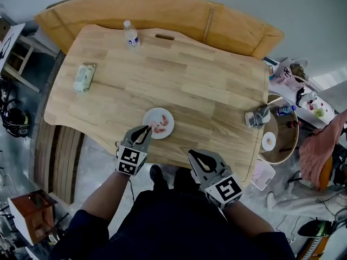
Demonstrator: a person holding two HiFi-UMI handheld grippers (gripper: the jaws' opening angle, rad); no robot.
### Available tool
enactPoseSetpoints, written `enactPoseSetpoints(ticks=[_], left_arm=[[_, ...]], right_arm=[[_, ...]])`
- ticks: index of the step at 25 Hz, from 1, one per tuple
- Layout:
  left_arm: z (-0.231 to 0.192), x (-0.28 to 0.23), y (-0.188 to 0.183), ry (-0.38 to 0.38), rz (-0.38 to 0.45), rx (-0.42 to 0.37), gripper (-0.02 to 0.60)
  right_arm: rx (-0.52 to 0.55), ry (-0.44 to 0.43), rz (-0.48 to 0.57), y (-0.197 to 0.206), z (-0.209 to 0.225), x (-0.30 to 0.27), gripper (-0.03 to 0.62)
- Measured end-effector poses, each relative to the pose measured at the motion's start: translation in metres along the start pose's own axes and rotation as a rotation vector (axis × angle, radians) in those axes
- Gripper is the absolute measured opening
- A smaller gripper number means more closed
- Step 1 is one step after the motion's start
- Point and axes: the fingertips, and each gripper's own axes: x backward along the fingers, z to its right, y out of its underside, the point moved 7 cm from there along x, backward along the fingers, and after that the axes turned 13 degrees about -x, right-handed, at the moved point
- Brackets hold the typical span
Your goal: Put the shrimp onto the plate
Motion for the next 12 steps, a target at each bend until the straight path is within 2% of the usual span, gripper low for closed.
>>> enactPoseSetpoints(ticks=[12], left_arm=[[-0.007,-0.061,0.049,0.011,-0.121,-0.062,0.045]], right_arm=[[-0.068,0.02,-0.02,0.014,0.012,0.01,0.009]])
